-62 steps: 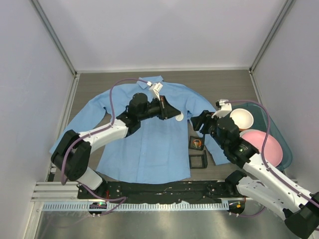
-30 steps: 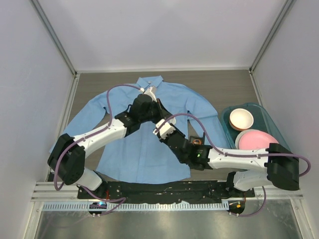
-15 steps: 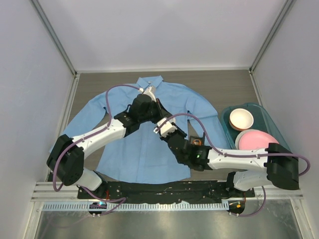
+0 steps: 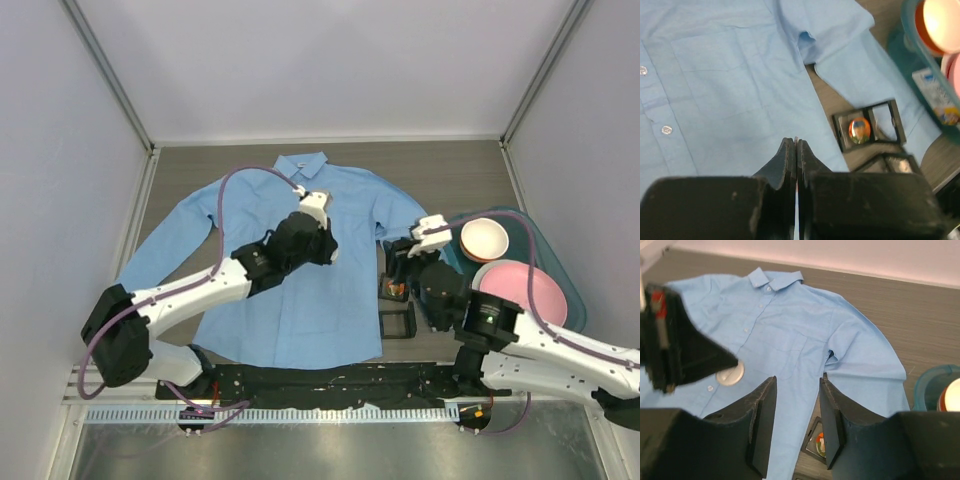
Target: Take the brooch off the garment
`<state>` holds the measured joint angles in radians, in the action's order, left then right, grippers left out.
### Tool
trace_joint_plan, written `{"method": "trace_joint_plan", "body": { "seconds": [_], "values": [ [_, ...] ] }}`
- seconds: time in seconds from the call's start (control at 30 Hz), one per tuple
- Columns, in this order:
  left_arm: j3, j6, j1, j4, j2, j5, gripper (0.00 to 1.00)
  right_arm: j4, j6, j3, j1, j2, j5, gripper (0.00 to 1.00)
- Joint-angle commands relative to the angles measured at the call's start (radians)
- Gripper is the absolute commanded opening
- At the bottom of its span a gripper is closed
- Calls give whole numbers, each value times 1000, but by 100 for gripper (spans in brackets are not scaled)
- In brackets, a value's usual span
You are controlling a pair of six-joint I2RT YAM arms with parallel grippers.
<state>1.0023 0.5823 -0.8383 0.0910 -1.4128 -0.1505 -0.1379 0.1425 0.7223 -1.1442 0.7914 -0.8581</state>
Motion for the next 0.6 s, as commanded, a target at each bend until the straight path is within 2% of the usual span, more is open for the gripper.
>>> {"method": "trace_joint_plan", "body": {
  "seconds": [0.0,0.13,0.27,0.37,0.57],
  "values": [
    [-92,-300,-154,-71,103,-218,0,-160,146,58,20,-101,-30,45],
    [-204,-464,-278,-290,117,-143,0,-161,128,75,23,-159,-45,45],
    [-290,-652,-361,-451,49,-43,0,-180,121,109,21,-208,-42,45],
    [-298,-723,-423,-560,-49,-34,0,-180,114,105,21,-269,-47,44],
    [-228,-823,-501,-635,-213,-61,0,-207,112,92,21,-362,-62,44]
  ]
}}
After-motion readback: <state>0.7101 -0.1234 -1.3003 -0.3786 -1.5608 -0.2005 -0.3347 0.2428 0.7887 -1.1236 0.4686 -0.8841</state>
